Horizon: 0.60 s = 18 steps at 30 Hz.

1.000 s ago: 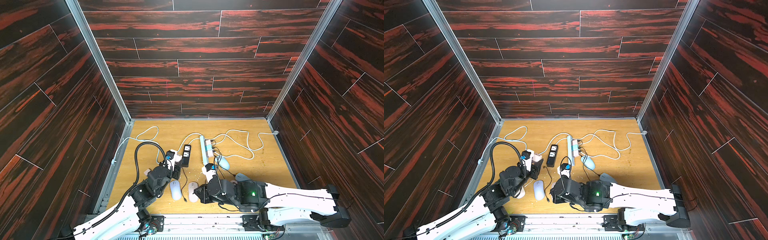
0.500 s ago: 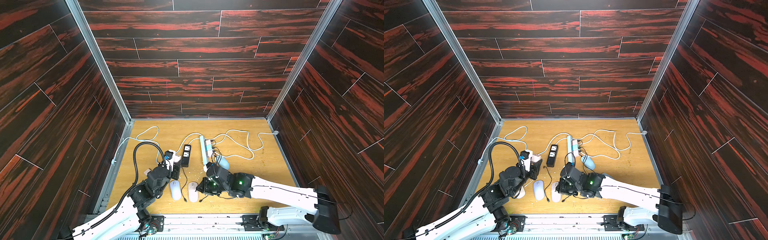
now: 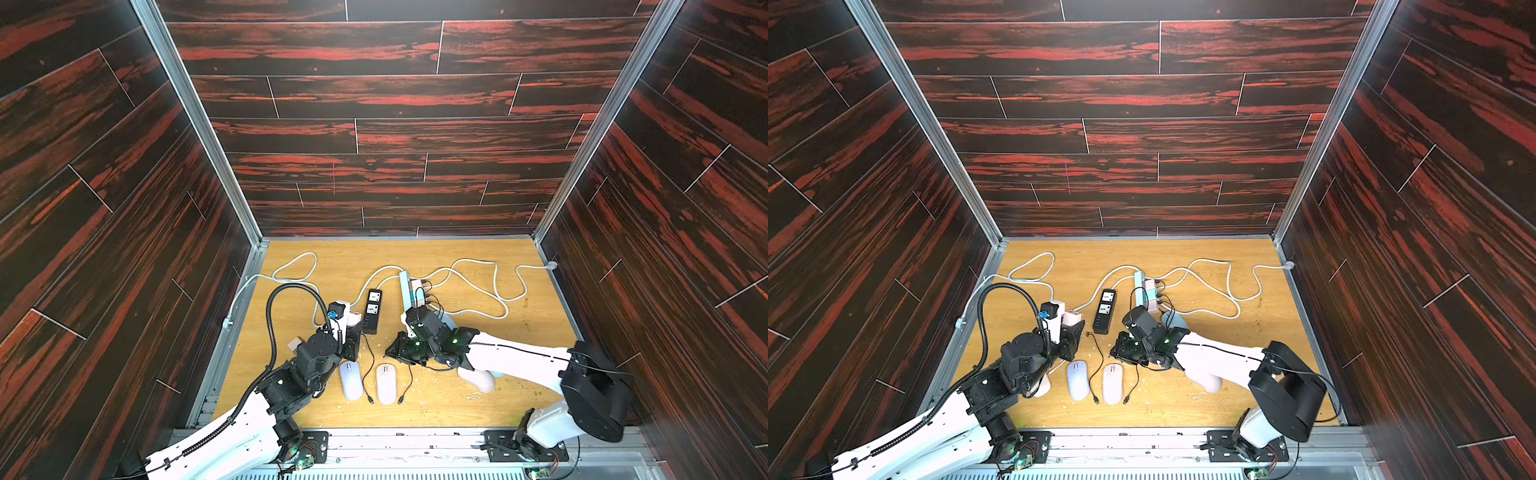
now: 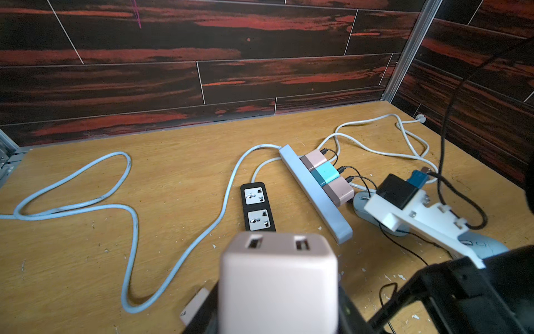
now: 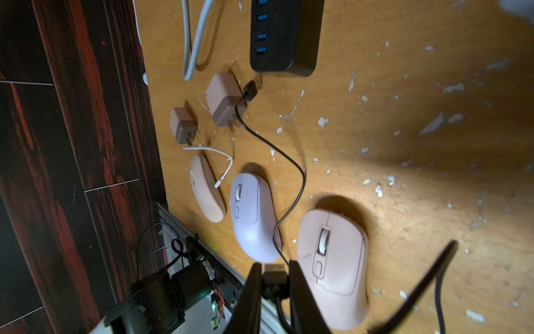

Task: Unplug the wireless mouse
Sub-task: Place the power cord at the center of the board.

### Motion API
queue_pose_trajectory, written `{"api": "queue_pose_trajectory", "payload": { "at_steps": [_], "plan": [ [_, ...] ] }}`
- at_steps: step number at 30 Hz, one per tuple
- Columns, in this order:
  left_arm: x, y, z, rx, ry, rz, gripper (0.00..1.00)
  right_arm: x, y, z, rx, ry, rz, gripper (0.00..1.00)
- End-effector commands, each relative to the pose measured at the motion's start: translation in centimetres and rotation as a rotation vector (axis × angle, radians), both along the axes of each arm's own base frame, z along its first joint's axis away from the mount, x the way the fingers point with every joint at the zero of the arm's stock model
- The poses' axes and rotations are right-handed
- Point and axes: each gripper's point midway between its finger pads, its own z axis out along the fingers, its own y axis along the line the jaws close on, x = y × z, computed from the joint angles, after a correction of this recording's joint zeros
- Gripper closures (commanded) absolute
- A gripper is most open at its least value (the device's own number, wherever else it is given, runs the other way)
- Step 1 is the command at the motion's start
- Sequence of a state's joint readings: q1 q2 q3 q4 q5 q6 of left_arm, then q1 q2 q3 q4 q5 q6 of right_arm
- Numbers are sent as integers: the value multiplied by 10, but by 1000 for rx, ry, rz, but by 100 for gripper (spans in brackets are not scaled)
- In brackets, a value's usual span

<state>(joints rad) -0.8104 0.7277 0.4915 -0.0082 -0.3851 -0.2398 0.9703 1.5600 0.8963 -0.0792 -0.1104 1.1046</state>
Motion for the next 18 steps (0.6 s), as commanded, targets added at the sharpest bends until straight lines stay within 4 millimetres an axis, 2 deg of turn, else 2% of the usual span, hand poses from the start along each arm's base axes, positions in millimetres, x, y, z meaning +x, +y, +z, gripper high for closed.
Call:
{"api": "queue_pose_trajectory", "payload": {
  "at_steps": [1, 4, 9, 12, 15, 18],
  "plan": [
    [4, 3, -2, -38, 33, 45, 100, 16, -5, -12, -47, -52, -53, 65],
    [6, 7, -8, -57, 70, 95, 100, 23, -19, -18, -102, -79, -110, 56],
    [7, 20, -20, -58, 158, 197, 100, 25, -32, -23, -157, -132, -110, 54],
    [5, 23, -24, -54, 197, 219, 100, 23, -25, -23, -141, -184, -27, 59],
    [2, 24, -26, -67, 226, 227, 100, 29, -27, -23, -210, -274, 45, 69],
    [1, 30, -28, -83, 232, 258, 100, 40, -34, -22, -333, -389, 139, 70]
  ]
}}
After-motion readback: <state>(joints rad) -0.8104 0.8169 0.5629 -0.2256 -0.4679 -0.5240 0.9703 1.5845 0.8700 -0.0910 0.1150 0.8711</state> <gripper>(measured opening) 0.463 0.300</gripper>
